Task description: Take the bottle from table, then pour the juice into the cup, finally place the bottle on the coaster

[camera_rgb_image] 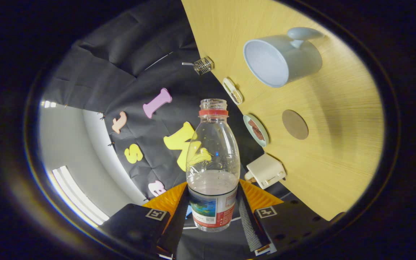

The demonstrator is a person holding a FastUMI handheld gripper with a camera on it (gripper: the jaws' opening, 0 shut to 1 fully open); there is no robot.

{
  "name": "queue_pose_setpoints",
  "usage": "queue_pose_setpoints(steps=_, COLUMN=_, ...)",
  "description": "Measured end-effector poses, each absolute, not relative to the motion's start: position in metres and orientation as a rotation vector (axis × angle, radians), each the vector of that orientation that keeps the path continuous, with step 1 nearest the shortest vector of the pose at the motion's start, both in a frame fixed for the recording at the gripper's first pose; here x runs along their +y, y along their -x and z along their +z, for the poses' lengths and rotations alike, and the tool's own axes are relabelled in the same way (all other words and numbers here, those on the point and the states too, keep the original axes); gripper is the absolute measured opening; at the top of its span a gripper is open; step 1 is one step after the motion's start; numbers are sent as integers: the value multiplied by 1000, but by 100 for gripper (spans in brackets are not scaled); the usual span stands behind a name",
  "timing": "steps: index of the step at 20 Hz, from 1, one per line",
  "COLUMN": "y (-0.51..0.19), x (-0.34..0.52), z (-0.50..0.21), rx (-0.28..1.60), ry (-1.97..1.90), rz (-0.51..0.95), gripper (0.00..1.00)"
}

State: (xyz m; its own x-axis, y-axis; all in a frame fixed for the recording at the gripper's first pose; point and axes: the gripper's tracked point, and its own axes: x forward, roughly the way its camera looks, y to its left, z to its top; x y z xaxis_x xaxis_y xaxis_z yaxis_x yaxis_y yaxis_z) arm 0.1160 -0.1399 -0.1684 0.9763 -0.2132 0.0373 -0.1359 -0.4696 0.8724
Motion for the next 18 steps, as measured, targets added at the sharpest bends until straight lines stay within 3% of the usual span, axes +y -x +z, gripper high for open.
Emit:
queue_pose_setpoints(steps=12, y=-84, x=-106, z=-168, rx=-96, ry=-1469, rz=-15, gripper=75)
queue_pose_setpoints(steps=18, y=-52, x=-100, z=-166, rx=-27, ry=-1073, rz=-57, gripper=75)
